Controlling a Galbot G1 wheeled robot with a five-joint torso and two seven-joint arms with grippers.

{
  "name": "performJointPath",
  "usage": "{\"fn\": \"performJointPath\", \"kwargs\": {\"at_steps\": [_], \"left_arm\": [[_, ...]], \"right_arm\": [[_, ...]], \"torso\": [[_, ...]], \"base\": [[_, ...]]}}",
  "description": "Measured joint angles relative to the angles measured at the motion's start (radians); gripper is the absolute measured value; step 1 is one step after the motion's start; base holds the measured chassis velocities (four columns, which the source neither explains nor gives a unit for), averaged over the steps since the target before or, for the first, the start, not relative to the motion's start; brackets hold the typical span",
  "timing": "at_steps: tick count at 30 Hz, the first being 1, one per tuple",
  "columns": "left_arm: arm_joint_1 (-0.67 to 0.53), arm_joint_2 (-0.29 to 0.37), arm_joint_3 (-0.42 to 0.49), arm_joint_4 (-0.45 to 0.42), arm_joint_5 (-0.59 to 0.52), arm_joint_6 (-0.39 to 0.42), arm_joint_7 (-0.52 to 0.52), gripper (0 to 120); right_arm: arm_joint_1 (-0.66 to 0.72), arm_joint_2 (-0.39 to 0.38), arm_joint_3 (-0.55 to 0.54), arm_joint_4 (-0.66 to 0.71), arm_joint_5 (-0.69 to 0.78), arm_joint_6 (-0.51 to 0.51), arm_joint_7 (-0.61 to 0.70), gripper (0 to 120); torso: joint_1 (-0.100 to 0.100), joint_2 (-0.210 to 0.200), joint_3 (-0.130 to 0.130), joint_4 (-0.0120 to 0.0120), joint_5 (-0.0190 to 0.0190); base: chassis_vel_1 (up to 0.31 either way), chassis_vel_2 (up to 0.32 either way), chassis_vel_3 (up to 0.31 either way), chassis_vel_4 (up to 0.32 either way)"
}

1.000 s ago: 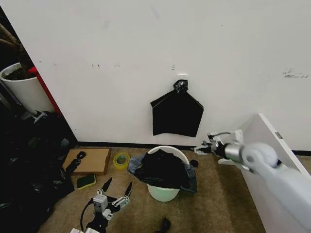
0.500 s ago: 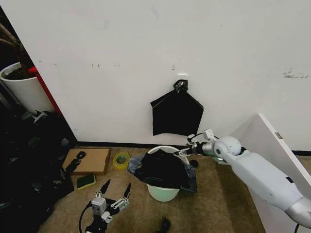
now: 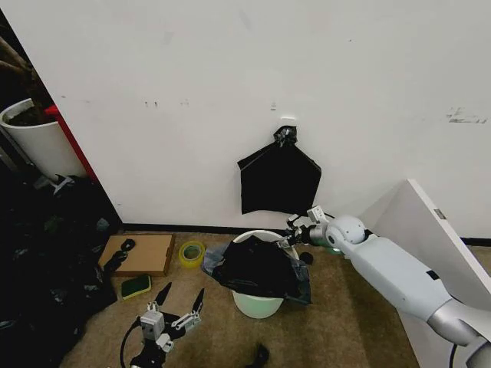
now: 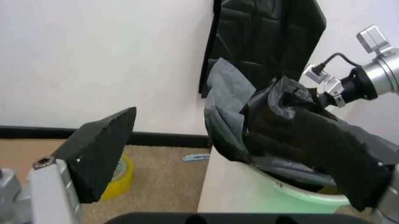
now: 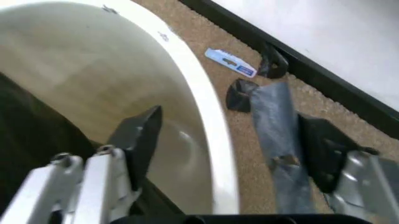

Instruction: Place the garbage bag over the trash bin.

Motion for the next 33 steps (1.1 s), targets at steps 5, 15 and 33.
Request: {"fn": "performJointPath", "kwargs": {"at_steps": [5,15,33], "left_arm": [[0.0,0.009,0.0,0.0,-0.003,0.002,0.0,100],[0.004,0.011,-0.003,-0.001,-0.009,0.002,0.001,100],[0.008,-0.001,-0.004,-0.004,-0.012,0.001,0.001,100]], "right_arm": [[0.005,0.015,-0.004,-0.004,-0.004,0.0,-0.011,49],[0.009,0.028,-0.022,-0.013,-0.016,0.0,-0.028,14],[-0.116,-0.017,0.135,0.084,0.172,-0.042,0.161,2]], "torso": [[0.0,0.0,0.0,0.0001,0.0],[0.0,0.0,0.0,0.0001,0.0001],[0.0,0.0,0.0,0.0001,0.0001]], "base": [[0.0,0.0,0.0,0.0],[0.0,0.0,0.0,0.0],[0.0,0.0,0.0,0.0]]}}
